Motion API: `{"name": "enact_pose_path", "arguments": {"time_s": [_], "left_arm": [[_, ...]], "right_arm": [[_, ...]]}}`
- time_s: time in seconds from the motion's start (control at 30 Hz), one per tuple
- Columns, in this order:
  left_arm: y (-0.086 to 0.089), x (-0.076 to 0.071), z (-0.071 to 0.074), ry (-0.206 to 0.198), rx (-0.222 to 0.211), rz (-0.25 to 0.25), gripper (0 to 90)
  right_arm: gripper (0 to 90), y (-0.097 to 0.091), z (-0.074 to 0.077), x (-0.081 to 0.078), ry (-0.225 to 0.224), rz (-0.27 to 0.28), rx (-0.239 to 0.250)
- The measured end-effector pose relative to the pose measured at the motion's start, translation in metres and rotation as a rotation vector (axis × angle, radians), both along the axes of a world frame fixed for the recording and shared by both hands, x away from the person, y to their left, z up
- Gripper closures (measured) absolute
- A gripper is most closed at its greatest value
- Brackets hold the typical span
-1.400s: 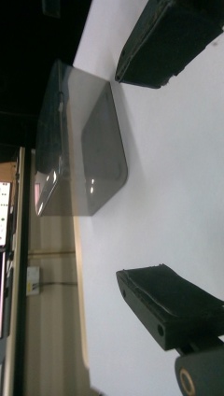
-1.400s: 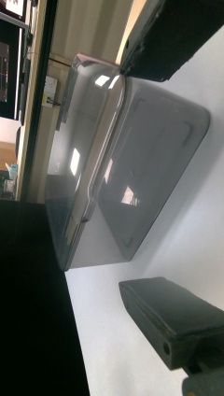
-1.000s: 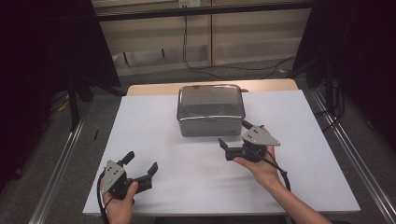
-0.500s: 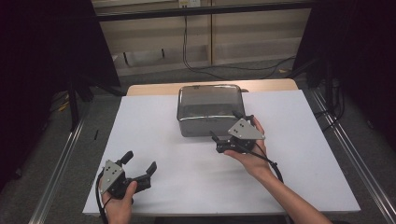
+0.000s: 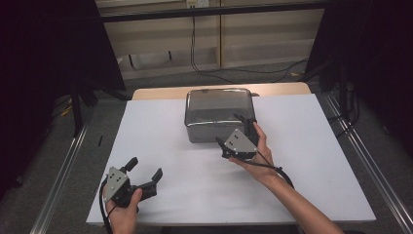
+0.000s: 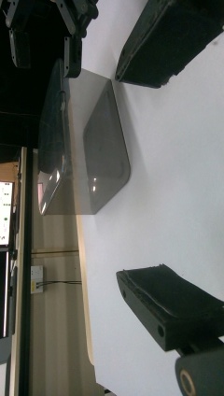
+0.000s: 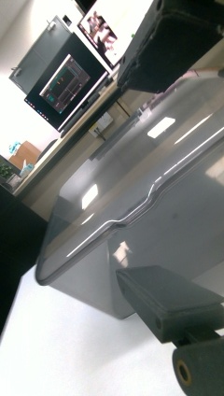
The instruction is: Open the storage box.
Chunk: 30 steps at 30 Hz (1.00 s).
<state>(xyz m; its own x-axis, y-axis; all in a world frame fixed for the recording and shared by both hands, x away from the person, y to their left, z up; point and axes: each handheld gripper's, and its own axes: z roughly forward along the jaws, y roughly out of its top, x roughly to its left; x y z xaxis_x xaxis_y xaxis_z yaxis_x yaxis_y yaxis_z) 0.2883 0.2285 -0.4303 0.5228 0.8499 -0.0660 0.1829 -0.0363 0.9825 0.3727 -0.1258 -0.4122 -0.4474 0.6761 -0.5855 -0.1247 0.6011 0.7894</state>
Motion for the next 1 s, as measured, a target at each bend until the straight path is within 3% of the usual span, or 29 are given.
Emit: {"name": "enact_pose_path", "arguments": {"time_s": [0.17, 0.2, 0.43, 0.53, 0.57, 0.7, 1.0], "left_arm": [[0.000, 0.000, 0.000, -0.001, 0.003, -0.002, 5.2], [0.000, 0.000, 0.000, -0.001, 0.003, -0.002, 5.2], [0.001, 0.001, 0.000, -0.004, 0.005, 0.002, 5.2], [0.001, 0.001, 0.000, -0.003, 0.006, 0.004, 5.2], [0.001, 0.001, 0.000, -0.004, 0.009, 0.005, 5.2], [0.001, 0.001, 0.000, -0.001, 0.013, 0.002, 5.2], [0.001, 0.001, 0.000, 0.003, 0.019, 0.003, 5.1]], "right_arm": [[10.8, 0.004, -0.002, 0.003, -0.054, -0.014, -0.119], [10.8, 0.004, -0.002, 0.003, -0.054, -0.014, -0.119], [18.9, 0.013, -0.008, 0.003, -0.150, -0.021, -0.338], [21.7, 0.015, -0.010, 0.003, -0.147, -0.017, -0.361], [25.0, 0.018, -0.012, 0.002, -0.171, -0.018, -0.408], [30.5, 0.020, -0.014, 0.002, -0.199, -0.018, -0.483], [48.6, 0.023, -0.021, 0.003, -0.222, -0.007, -0.577]]}}
